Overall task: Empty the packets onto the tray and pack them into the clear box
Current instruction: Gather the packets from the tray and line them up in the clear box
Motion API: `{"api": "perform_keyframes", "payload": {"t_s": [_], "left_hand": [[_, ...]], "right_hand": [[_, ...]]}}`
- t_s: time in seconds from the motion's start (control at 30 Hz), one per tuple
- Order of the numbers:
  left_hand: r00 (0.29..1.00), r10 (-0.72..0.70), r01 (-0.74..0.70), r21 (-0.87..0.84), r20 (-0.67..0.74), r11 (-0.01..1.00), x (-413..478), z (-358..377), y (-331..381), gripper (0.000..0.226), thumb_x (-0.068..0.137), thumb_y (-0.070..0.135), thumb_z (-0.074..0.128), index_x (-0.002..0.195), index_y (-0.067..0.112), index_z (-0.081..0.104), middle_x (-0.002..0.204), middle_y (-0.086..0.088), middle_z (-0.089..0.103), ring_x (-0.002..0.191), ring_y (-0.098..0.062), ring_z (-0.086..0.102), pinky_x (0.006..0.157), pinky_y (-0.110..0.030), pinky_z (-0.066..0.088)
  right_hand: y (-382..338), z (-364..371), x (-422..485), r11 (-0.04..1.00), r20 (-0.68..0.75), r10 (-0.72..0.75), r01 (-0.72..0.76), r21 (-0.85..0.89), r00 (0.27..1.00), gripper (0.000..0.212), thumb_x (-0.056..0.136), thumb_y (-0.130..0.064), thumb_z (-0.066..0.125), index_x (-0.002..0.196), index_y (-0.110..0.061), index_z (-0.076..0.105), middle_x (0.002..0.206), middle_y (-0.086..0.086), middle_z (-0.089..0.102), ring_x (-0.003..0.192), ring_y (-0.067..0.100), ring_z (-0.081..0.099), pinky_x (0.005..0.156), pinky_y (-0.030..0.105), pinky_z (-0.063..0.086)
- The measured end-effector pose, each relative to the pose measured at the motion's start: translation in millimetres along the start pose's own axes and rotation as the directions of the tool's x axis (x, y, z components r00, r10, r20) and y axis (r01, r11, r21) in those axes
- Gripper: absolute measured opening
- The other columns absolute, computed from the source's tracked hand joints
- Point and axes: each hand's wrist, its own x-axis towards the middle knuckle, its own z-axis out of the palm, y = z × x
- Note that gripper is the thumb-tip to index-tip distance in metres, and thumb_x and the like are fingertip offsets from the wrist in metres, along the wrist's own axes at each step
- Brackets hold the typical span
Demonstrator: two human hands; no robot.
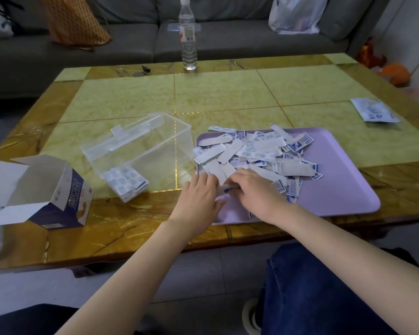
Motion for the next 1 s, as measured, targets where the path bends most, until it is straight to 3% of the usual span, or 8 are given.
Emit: {"api": "perform_keyframes", "payload": {"t_s": [0.07,0.13,0.27,0.37,0.5,0.7,0.87,1.0], "left_hand": [[0.996,0.000,-0.010,0.112,0.089,0.994,-2.6,6.9,0.7,0.031,0.094,0.031,0.039,0.120,0.014,0.038,0.121,-0.005,0.040,0.111,-0.024,0.037,0.091,-0.030,0.028],[0.993,-0.007,-0.013,0.163,0.122,0.986,-2.6,11.7,2.5,0.031,0.093,0.026,0.038,0.121,0.012,0.036,0.123,-0.007,0.039,0.111,-0.026,0.036,0.090,-0.031,0.027],[0.994,-0.032,0.021,0.098,0.108,0.995,2.8,12.1,4.2,0.042,0.091,0.016,0.042,0.130,0.009,0.029,0.126,-0.007,0.038,0.113,-0.025,0.036,0.091,-0.030,0.026],[0.995,-0.091,0.090,0.022,0.031,0.996,3.5,9.5,0.1,0.028,0.096,0.017,0.035,0.124,0.014,0.036,0.123,-0.003,0.042,0.111,-0.023,0.036,0.089,-0.028,0.023],[0.995,-0.104,0.104,0.018,-0.014,0.994,-2.8,11.7,-6.6,0.029,0.094,0.015,0.039,0.123,0.015,0.040,0.120,-0.003,0.043,0.108,-0.023,0.036,0.089,-0.027,0.025],[0.998,-0.057,0.056,-0.088,-0.010,0.995,-4.3,11.6,-3.7,0.027,0.089,0.001,0.045,0.115,0.009,0.050,0.113,-0.008,0.046,0.104,-0.025,0.045,0.084,-0.027,0.034],[0.985,-0.170,0.166,-0.290,0.011,0.943,-3.4,7.0,0.7,0.030,0.089,-0.004,0.043,0.116,0.007,0.050,0.113,-0.010,0.049,0.104,-0.026,0.048,0.082,-0.027,0.037],[0.982,-0.179,0.188,-0.246,0.058,0.951,-3.1,4.5,5.0,0.024,0.091,-0.004,0.039,0.113,0.006,0.046,0.116,-0.010,0.046,0.106,-0.025,0.046,0.086,-0.028,0.036]], "right_hand": [[-0.2,11.2,-4.5,0.999,0.067,0.024,-0.027,0.037,0.997,0.050,0.088,0.007,0.044,0.135,-0.009,0.042,0.134,0.005,0.043,0.127,0.019,0.037,0.107,0.028,0.030],[-3.3,22.1,-6.9,0.993,0.036,0.039,-0.043,0.110,0.999,0.060,0.085,0.013,0.041,0.140,-0.009,0.033,0.139,0.007,0.038,0.131,0.018,0.033,0.109,0.024,0.025],[-13.7,31.0,-1.3,0.968,-0.096,0.045,-0.019,0.250,0.994,0.049,0.086,0.011,0.044,0.129,-0.012,0.046,0.126,0.006,0.051,0.119,0.016,0.045,0.097,0.017,0.033],[-13.0,27.3,3.3,0.976,-0.165,0.062,-0.025,0.215,0.984,0.040,0.087,0.008,0.046,0.119,-0.013,0.054,0.117,0.003,0.056,0.112,0.015,0.048,0.094,0.022,0.039],[-3.9,22.2,3.7,0.995,-0.052,0.102,-0.102,0.011,0.993,0.043,0.087,0.008,0.039,0.125,-0.009,0.052,0.124,0.005,0.050,0.119,0.021,0.039,0.098,0.031,0.037],[-5.4,25.2,0.1,0.999,-0.087,0.006,-0.002,0.040,0.996,0.049,0.085,0.012,0.043,0.126,-0.011,0.053,0.123,0.003,0.050,0.119,0.019,0.041,0.099,0.030,0.037],[-0.8,24.5,0.1,1.000,-0.136,0.008,-0.006,0.015,0.991,0.047,0.084,0.010,0.044,0.119,-0.015,0.062,0.114,0.001,0.059,0.111,0.019,0.046,0.093,0.028,0.038],[0.9,23.3,0.4,0.999,-0.093,0.036,-0.034,0.021,0.995,0.045,0.087,0.008,0.042,0.119,-0.016,0.062,0.116,0.002,0.056,0.114,0.019,0.046,0.093,0.032,0.041]]}}
